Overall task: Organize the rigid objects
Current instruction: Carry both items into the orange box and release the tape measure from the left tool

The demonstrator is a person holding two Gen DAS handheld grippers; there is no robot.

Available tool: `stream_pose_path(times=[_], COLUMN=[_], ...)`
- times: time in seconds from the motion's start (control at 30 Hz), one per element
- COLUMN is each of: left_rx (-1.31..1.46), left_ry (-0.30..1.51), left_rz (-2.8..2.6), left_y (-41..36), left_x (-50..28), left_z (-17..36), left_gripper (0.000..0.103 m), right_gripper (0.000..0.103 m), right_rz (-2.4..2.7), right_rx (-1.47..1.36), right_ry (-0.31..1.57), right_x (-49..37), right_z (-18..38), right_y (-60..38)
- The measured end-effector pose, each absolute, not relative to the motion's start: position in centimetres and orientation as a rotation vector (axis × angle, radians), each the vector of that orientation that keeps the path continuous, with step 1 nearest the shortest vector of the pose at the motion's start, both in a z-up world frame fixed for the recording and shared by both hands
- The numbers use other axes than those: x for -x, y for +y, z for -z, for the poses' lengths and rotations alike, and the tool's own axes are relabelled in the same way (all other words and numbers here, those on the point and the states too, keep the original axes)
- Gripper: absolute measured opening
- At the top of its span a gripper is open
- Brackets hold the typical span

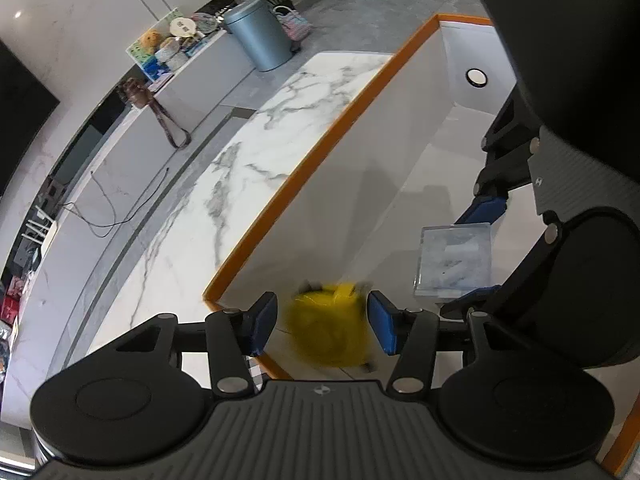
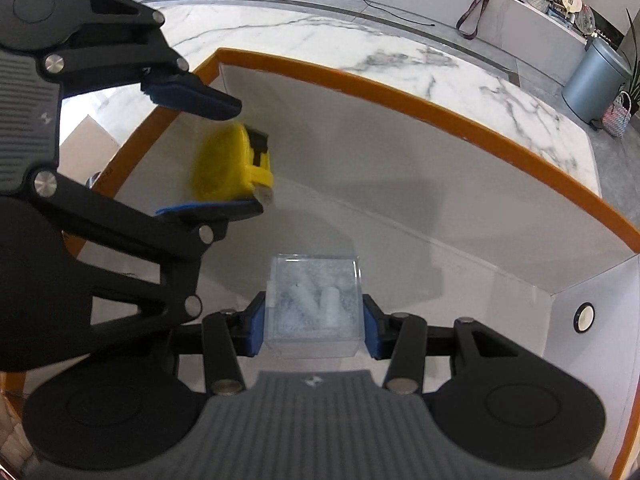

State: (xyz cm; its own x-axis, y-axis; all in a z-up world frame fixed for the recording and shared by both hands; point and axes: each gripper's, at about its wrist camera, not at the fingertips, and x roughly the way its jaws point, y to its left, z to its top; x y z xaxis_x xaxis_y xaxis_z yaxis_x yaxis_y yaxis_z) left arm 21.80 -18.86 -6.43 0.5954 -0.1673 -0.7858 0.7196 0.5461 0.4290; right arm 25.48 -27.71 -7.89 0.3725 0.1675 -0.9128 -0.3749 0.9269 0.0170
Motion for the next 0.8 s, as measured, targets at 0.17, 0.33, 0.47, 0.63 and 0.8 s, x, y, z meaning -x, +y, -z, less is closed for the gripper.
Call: stream_pose_path(times=[0.17, 0.33, 0.47, 0.63, 0.8], left_rx=[-0.793, -0.703, -0.648, -0.562, -0.528], left_ry=[0.722, 0.651, 0.629, 0.672, 0.69], left_rz=[0.59, 0.573, 0.535, 0.489, 0.46], left_y=[-18.3, -17.0, -15.9, -14.4, -13.2], left_x=[-20.9, -19.9, -19.4, -19.9, -20.1], left_z=[5.2, 3.0, 1.5, 0.4, 0.0], left_gripper=[0.068, 0.071, 0.073, 0.074, 0.074], right_gripper=[0.047, 0.047, 0.047, 0.047, 0.047], right_rz=[-0.347, -0.338, -0.339, -0.371, -0.389], right_rx=[0.213, 0.228, 0.227, 0.205, 0.18], right_ry=[1.147, 1.158, 1.168, 1.198, 1.218], right_x=[-25.5, -25.8, -26.0, -26.0, -25.7], right_z=[7.8, 7.8, 7.7, 7.9, 8.0], right_y=[-27.3, -26.9, -26.4, -25.1, -24.1])
